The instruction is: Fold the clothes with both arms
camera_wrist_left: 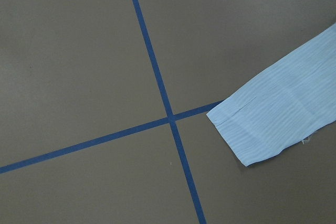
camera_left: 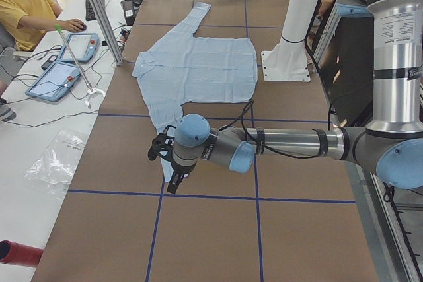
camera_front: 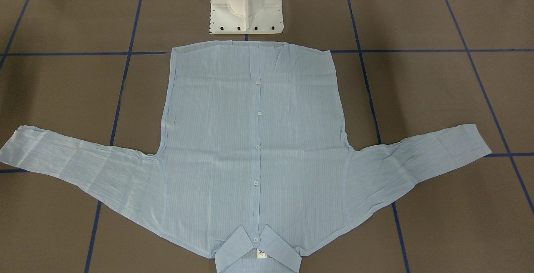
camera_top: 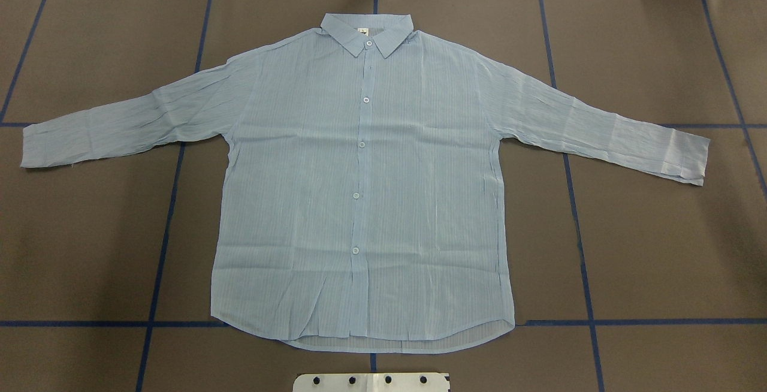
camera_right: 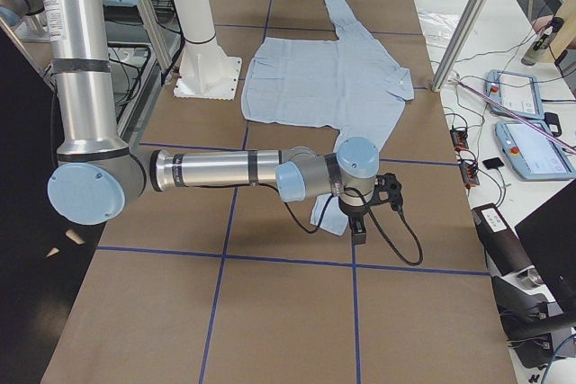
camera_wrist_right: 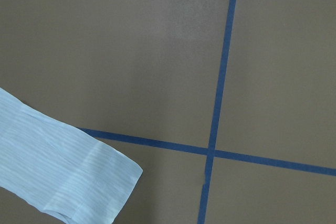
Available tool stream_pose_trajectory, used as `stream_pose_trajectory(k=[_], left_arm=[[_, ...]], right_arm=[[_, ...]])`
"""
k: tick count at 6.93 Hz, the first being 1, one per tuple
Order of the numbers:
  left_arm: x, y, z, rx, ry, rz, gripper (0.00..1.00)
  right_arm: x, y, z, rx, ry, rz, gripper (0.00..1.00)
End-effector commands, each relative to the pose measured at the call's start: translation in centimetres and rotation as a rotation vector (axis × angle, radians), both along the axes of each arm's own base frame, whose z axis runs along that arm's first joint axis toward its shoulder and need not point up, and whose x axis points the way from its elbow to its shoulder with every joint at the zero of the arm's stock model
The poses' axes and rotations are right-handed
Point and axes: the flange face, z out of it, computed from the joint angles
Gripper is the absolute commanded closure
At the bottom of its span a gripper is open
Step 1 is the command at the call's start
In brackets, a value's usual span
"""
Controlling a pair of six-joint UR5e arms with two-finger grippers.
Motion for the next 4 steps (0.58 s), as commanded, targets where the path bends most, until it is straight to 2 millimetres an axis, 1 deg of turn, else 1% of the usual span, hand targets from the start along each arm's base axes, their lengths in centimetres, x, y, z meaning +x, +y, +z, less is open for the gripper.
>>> stream_pose_trajectory(k=[1, 2, 3, 4], left_arm=[[0.48, 0.05, 0.35, 0.016, 0.002, 0.008, 0.00], [1.23, -0.20, 0.20, 0.024, -0.003, 0.023, 0.00], [1.24, -0.03, -0.01, 0.032, -0.003, 0.027, 0.00], [1.27, 0.13, 0.24, 0.022, 0.003, 0.023, 0.00]], right_arm=[[0.00, 0.72, -1.02, -0.012, 0.006, 0.000, 0.00], [-0.27, 0.69, -1.20, -0.027, 0.003, -0.005, 0.00], [-0.29, 0.85, -1.64, -0.029, -0.003, 0.002, 0.00], [-0.53, 0.83, -1.44, -0.034, -0.003, -0.001, 0.00]])
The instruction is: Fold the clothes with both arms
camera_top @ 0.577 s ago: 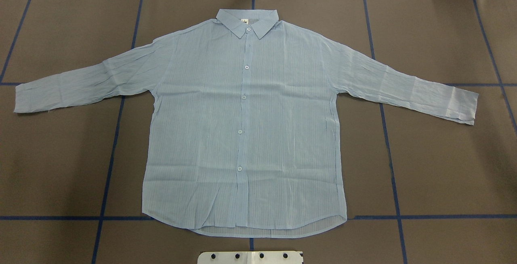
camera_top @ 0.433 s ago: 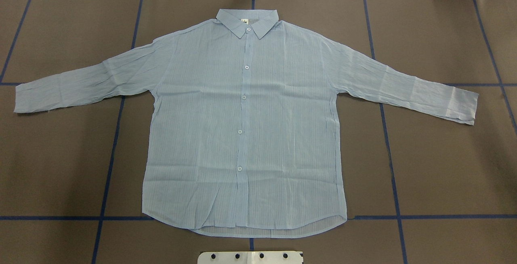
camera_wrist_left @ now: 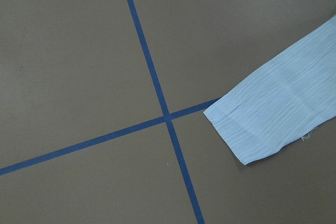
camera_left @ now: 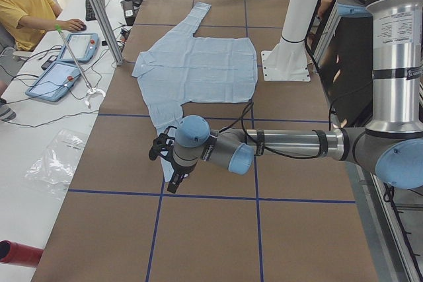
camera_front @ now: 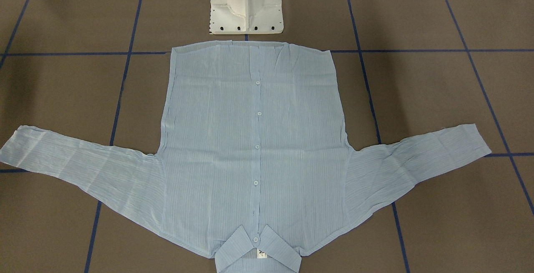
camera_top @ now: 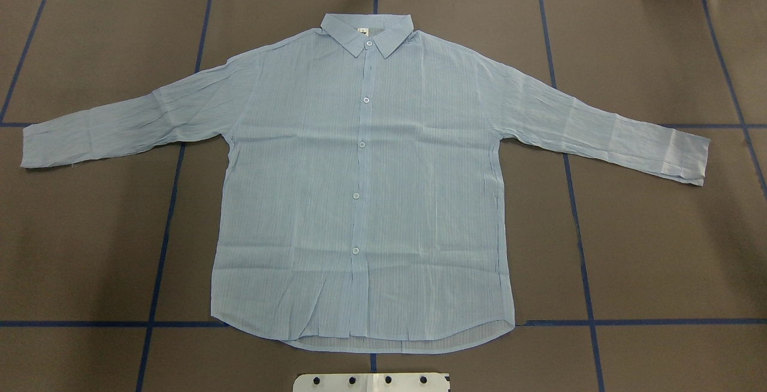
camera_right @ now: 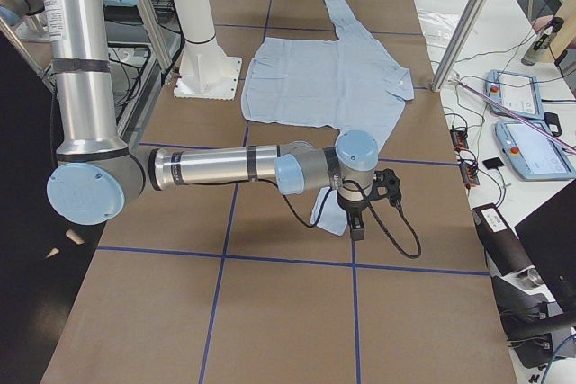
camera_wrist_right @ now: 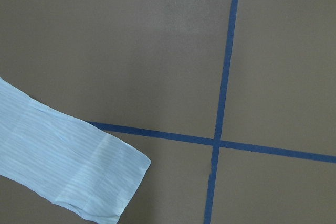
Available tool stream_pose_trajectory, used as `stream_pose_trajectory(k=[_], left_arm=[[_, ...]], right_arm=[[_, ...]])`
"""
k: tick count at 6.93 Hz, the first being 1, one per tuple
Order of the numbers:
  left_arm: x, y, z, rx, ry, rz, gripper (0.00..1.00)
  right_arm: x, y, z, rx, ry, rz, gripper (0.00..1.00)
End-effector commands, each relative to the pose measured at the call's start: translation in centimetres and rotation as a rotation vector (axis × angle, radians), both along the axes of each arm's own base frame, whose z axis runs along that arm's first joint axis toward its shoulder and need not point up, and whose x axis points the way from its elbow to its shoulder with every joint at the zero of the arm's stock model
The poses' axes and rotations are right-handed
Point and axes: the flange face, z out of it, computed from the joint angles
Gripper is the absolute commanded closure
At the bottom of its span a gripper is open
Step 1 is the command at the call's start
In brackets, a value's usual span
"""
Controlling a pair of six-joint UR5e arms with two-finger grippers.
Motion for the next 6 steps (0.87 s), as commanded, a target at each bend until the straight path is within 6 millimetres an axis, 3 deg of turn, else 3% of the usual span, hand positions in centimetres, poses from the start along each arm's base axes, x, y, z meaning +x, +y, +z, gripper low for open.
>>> stream_pose_trajectory(k=[1, 3, 6], left_arm=[[0.2, 0.1, -0.5, 0.017, 0.010, 0.008, 0.00], [0.2, 0.0, -0.4, 0.042, 0.010, 0.004, 0.00], [0.6, -0.3, -0.2, 0.047, 0.004, 0.010, 0.00]], right_arm=[[-0.2, 0.3, -0.1, -0.006, -0.006, 0.000, 0.00], [-2.9, 0.3, 0.5, -0.018, -0.004, -0.040, 0.00], [-4.7, 0.2, 1.2, -0.121, -0.021, 0.058, 0.00]])
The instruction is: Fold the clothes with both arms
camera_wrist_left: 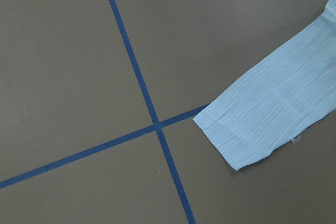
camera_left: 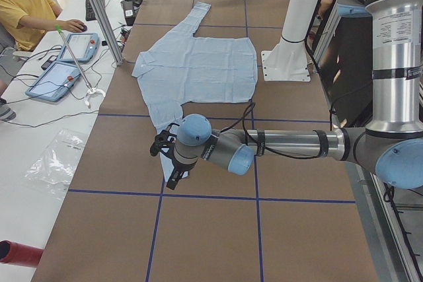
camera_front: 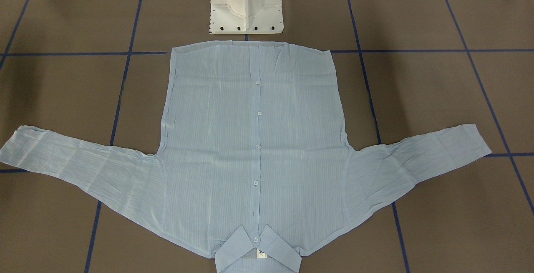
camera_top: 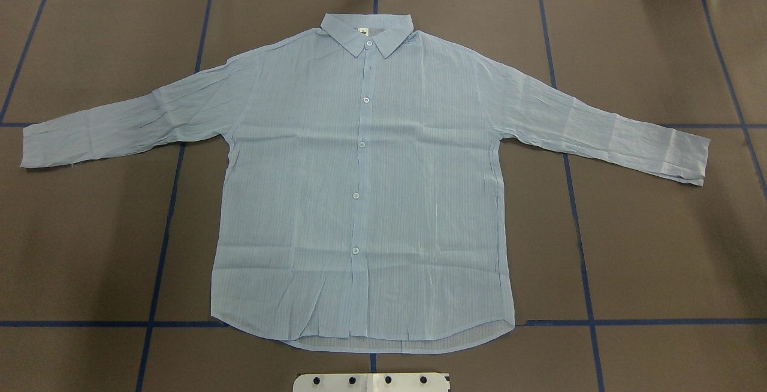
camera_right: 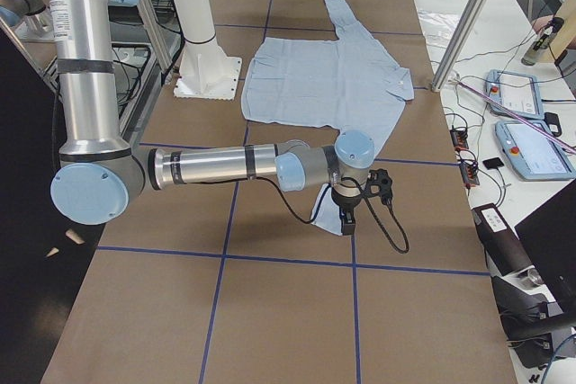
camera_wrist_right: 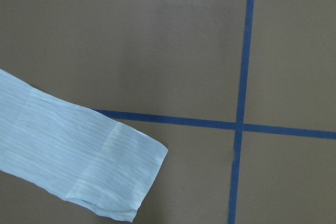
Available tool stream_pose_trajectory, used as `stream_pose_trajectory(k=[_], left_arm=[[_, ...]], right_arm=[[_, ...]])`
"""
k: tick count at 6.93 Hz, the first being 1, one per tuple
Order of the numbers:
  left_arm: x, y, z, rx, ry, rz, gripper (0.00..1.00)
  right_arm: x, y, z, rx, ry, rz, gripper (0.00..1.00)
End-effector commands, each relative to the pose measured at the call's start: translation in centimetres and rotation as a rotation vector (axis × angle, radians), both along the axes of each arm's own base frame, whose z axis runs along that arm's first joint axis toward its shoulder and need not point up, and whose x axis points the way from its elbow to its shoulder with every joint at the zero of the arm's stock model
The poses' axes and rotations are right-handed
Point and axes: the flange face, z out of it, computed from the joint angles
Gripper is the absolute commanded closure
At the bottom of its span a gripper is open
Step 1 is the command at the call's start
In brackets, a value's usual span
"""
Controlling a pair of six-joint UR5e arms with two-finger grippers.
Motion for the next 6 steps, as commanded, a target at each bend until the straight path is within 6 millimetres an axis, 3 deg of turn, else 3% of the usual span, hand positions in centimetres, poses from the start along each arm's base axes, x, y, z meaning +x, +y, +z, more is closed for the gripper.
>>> stream_pose_trajectory(k=[1, 3, 4, 6], left_arm=[[0.8, -0.2, 0.6, -0.036, 0.004, -0.002, 0.00], [0.8, -0.2, 1.4, -0.060, 0.014, -0.029, 0.00], [0.8, 0.0, 1.4, -0.038, 0.018, -0.031, 0.00], [0.9, -0.9, 1.4, -0.040, 0.017, -0.033, 0.00]], right_arm=[[-1.3, -0.3, 0.8, -0.048, -0.016, 0.072, 0.00], [-3.8, -2.5, 3.4, -0.048, -0.022, 0.035, 0.00], [-5.7, -2.7, 4.7, -0.042, -0.021, 0.002, 0.00], [-7.1, -3.2, 7.4, -0.007, -0.034, -0.009, 0.00]])
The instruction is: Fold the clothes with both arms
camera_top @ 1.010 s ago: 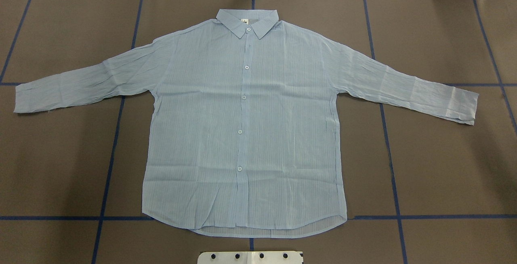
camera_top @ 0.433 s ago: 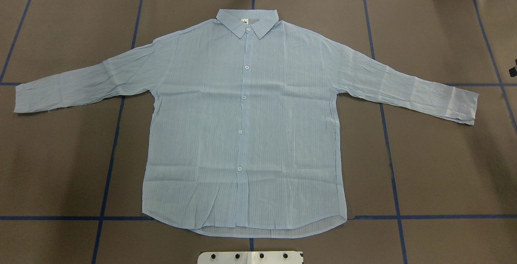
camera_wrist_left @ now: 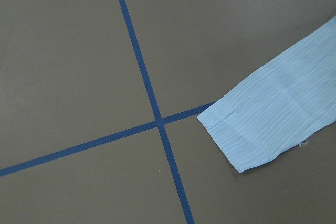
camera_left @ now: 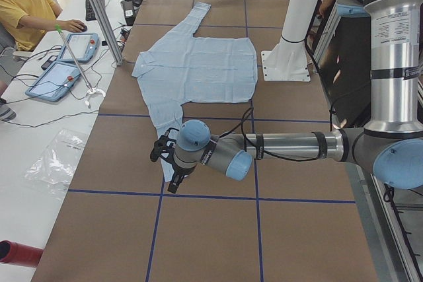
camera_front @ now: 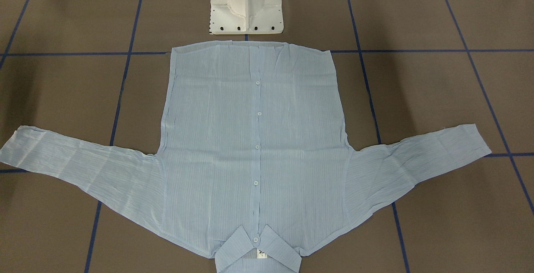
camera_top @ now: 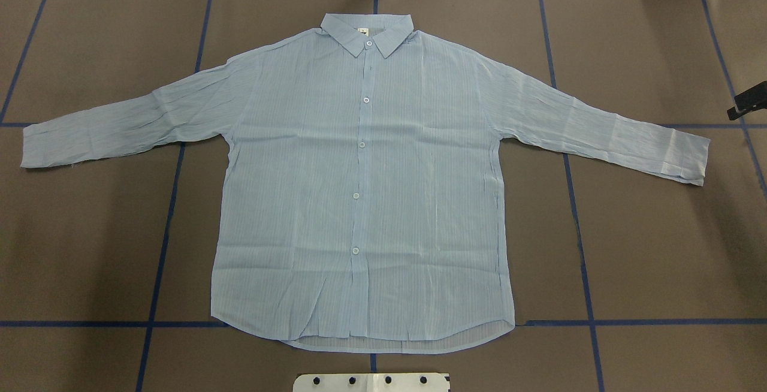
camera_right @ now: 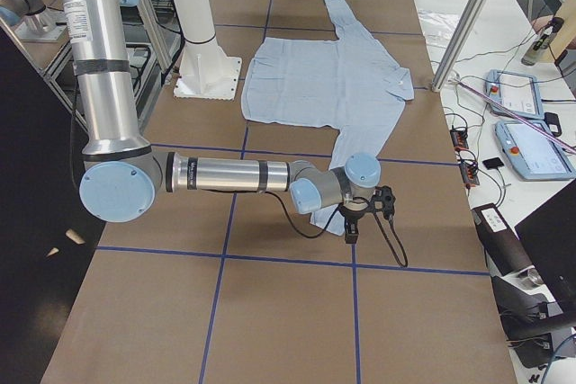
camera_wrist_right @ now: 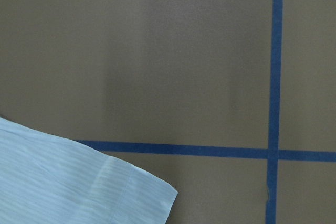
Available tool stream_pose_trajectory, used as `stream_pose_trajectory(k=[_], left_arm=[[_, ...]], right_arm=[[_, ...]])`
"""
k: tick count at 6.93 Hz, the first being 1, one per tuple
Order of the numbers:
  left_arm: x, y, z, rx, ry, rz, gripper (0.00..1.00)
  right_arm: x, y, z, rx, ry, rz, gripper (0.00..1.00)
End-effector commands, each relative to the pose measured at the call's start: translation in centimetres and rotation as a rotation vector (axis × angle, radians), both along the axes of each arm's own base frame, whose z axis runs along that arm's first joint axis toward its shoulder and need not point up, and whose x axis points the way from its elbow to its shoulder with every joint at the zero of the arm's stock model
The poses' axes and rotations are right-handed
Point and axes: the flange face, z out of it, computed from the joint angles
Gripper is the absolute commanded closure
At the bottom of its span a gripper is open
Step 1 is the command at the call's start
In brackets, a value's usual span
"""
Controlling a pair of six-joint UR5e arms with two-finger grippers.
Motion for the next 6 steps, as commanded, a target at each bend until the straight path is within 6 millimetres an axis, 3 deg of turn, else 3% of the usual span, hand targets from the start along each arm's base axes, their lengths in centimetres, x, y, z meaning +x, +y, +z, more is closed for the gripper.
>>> stream_pose_trajectory(k=[1, 6], left_arm=[[0.2, -0.9, -0.3, 0.001, 0.006, -0.001, 0.00], [0.3, -1.6, -0.7, 0.000, 0.013, -0.015, 0.00]], right_arm=[[-1.2, -0.2, 1.9, 0.022, -0.008, -0.012, 0.00], [-3.6, -0.1, 1.4, -0.026, -0.029, -0.011, 0.00]])
